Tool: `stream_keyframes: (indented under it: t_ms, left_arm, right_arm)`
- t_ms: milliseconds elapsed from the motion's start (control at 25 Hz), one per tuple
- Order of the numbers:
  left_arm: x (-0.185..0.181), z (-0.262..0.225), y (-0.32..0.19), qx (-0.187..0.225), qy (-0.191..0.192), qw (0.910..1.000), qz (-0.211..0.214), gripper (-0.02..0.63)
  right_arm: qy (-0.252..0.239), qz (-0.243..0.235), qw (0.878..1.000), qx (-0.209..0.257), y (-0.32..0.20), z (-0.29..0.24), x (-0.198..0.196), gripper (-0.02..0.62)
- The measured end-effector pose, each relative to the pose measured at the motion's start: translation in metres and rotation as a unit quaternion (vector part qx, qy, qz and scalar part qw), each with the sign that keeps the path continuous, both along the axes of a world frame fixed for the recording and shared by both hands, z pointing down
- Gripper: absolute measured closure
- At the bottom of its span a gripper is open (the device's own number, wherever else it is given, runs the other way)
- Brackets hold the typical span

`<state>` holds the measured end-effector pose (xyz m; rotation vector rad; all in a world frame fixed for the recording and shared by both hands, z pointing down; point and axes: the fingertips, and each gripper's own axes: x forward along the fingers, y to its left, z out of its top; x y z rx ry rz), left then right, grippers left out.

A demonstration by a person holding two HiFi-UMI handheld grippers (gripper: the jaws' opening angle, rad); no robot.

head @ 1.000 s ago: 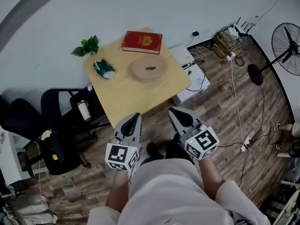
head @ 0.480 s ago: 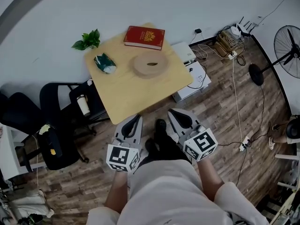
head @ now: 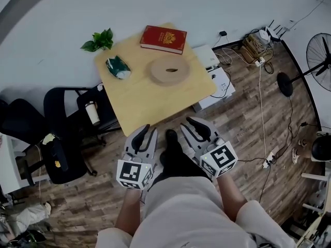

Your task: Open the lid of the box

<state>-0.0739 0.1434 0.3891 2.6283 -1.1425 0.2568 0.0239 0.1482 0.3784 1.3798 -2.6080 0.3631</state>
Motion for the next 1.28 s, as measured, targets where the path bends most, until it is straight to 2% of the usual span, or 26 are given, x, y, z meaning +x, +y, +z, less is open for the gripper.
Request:
stream_keyframes:
  t_ms: [160, 320, 600, 1280]
  left_arm:
    - [-0.001, 0.003, -0.013, 0.002, -0.004, 1.0, -0.009, 0.517]
    - [-0.004, 0.007, -0.027, -0.001, -0.004, 0.9998, -0.017, 0.517]
    - [-0.006, 0.014, -0.057, -0.01, -0.008, 0.9996, -0.023, 0.517]
    - [0.004, 0.02, -0.132, -0.019, -0.03, 0.9987, -0.036, 0.517]
  right_arm:
    - [0.003, -0.005, 1.0, 0.0, -0.011, 0.002, 0.002, 0.486]
    - [-0.005, -0.006, 1.0, -0.016, -0.028, 0.011, 0.002, 0.479]
    - [0.009, -0.017, 1.0, -0.021, -0.063, 0.021, -0.001, 0.466]
    - [0.03, -0.046, 0.998, -0.025, -0.156, 0.034, 0.001, 0.467]
